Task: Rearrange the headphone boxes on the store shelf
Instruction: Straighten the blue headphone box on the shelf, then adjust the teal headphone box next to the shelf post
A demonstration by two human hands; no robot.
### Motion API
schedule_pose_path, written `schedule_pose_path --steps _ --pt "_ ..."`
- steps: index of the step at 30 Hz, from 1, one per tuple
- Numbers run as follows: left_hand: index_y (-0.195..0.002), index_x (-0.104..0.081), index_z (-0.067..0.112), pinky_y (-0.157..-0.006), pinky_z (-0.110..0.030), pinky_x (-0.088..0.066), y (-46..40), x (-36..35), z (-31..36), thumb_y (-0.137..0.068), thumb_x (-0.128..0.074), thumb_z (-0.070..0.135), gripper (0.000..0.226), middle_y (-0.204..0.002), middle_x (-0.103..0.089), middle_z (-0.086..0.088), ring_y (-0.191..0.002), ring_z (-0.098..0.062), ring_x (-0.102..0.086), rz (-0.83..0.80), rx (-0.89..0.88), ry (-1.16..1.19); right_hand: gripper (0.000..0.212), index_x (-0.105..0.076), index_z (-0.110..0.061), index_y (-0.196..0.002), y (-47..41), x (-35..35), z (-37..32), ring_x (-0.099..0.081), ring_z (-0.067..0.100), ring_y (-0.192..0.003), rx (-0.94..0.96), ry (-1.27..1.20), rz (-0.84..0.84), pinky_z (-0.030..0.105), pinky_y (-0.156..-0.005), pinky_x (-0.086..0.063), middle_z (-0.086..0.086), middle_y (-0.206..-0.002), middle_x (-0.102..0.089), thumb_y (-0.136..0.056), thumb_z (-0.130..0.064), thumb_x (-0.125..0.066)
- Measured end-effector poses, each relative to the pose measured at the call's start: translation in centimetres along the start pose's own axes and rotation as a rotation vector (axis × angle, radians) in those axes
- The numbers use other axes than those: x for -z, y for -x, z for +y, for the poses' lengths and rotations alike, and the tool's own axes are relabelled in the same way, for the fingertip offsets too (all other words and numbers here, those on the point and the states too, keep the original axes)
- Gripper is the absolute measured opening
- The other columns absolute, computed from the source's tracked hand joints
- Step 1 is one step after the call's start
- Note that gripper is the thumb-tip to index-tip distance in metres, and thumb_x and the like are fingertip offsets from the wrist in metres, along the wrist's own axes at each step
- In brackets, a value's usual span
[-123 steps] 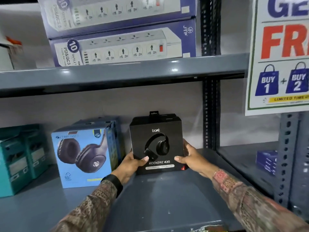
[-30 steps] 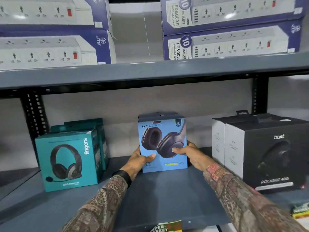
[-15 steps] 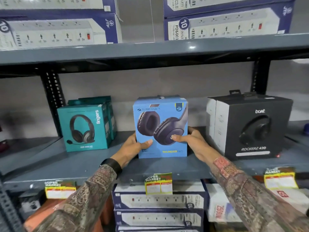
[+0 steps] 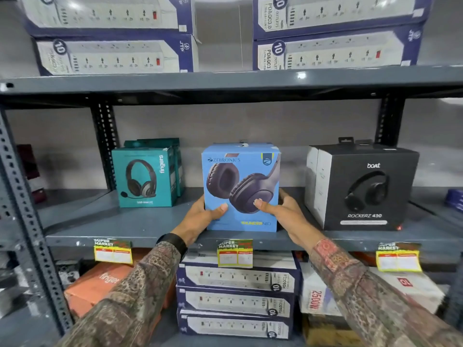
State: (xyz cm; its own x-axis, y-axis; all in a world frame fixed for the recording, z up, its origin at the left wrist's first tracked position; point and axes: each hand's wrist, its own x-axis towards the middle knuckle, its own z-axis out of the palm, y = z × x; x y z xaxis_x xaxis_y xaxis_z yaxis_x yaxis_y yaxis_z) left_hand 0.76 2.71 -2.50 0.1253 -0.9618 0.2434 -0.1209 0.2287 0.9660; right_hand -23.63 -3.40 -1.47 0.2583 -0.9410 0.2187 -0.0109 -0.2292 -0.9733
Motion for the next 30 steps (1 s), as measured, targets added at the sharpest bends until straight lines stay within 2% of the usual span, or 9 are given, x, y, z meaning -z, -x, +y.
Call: schedule_pose_path --steps 3,7,11,15,17,21,24,28,30 --pt "-0.155 -0.052 0.024 -0.106 -0.027 -0.060 1.2 0.7 0.2 -0.101 -0.074 0.022 0.058 -0.145 -0.072 0.007 -0.140 -0.022 -0.066 -0.010 -0.013 -0.066 0.113 -0.037 -0.020 -0.163 2.4 -0.6 0.1 -0.054 0.022 -0.143 0.023 0.054 0.256 0.043 -0.114 -0.048 -0.001 -0.156 -0.056 -0.070 -0.047 -0.095" --pt "-0.174 -0.022 0.018 -0.129 -0.033 -0.032 3.0 4.1 -0.7 -0.101 -0.074 0.028 0.090 -0.177 -0.032 0.001 -0.164 -0.019 -0.034 0.081 -0.043 -0.061 0.050 -0.064 -0.020 -0.125 7.5 -2.6 0.9 -0.070 0.023 -0.108 0.216 0.063 0.499 0.047 -0.097 -0.057 0.000 -0.115 -0.068 -0.082 -0.029 -0.089" --pt "-0.167 -0.041 0.021 -0.125 -0.032 -0.043 4.6 9.6 -1.5 -0.099 -0.075 0.020 0.075 -0.169 -0.049 0.002 -0.153 -0.016 -0.050 0.167 -0.120 -0.082 0.042 -0.066 -0.034 -0.110 8.6 -9.6 0.7 -0.074 0.010 -0.099 0.264 0.092 0.229 0.031 -0.079 -0.059 -0.004 -0.108 -0.070 -0.073 -0.045 -0.084" --pt "-0.156 -0.057 0.015 -0.095 -0.005 -0.055 2.9 16.1 -1.2 -0.099 -0.075 0.012 0.060 -0.155 -0.064 0.001 -0.134 -0.010 -0.067 0.343 -0.199 -0.159 0.044 -0.065 -0.037 -0.120 5.1 -18.3 -0.2 -0.071 0.005 -0.110 0.272 0.111 -0.022 0.023 -0.082 -0.060 -0.009 -0.119 -0.070 -0.081 -0.030 -0.085" --pt "-0.151 -0.062 0.015 -0.091 -0.006 -0.057 1.5 19.5 -0.8 -0.099 -0.076 0.011 0.055 -0.147 -0.070 0.000 -0.120 -0.003 -0.072 0.456 -0.239 -0.189 0.056 -0.061 -0.036 -0.130 2.6 -21.9 -0.7 -0.067 0.005 -0.119 0.268 0.091 -0.076 0.023 -0.090 -0.059 -0.010 -0.127 -0.065 -0.081 -0.030 -0.086" --pt "-0.158 -0.053 0.016 -0.099 -0.030 -0.060 -2.6 26.3 -0.2 -0.094 -0.082 0.017 0.070 -0.139 -0.068 -0.005 -0.119 -0.024 -0.070 0.642 -0.222 -0.296 0.090 -0.041 -0.027 -0.157 -3.8 -27.0 -1.8 -0.052 0.011 -0.138 0.217 0.096 -0.006 0.033 -0.112 -0.047 -0.006 -0.153 -0.050 -0.080 -0.035 -0.089" --pt "-0.163 -0.039 0.019 -0.110 -0.049 -0.058 -6.1 29.7 -0.5 -0.085 -0.090 0.011 0.094 -0.141 -0.073 -0.006 -0.124 -0.025 -0.074 0.460 -0.082 -0.154 0.110 -0.024 -0.024 -0.166 -8.9 -29.1 -2.2 -0.036 0.020 -0.155 0.118 0.097 0.024 0.042 -0.124 -0.036 0.000 -0.172 -0.032 -0.079 -0.037 -0.090" --pt "-0.140 -0.057 0.022 -0.095 -0.037 -0.067 -9.1 31.9 -1.7 -0.046 -0.110 0.033 0.108 -0.124 -0.084 0.002 -0.117 -0.019 -0.080 0.198 0.005 -0.051 0.156 -0.007 -0.031 -0.169 -13.9 -31.0 -1.2 -0.041 0.025 -0.154 -0.029 0.031 -0.076 0.051 -0.123 -0.042 0.000 -0.175 -0.028 -0.047 -0.050 -0.103" --pt "-0.140 -0.059 0.016 -0.088 -0.033 -0.068 -10.3 32.7 -2.6 -0.055 -0.104 0.018 0.096 -0.127 -0.083 -0.006 -0.119 -0.026 -0.079 0.171 0.033 -0.004 0.146 -0.014 -0.029 -0.168 -15.3 -31.5 -0.6 -0.056 0.023 -0.143 -0.070 -0.050 -0.120 0.047 -0.115 -0.051 0.001 -0.165 -0.045 -0.054 -0.036 -0.105"
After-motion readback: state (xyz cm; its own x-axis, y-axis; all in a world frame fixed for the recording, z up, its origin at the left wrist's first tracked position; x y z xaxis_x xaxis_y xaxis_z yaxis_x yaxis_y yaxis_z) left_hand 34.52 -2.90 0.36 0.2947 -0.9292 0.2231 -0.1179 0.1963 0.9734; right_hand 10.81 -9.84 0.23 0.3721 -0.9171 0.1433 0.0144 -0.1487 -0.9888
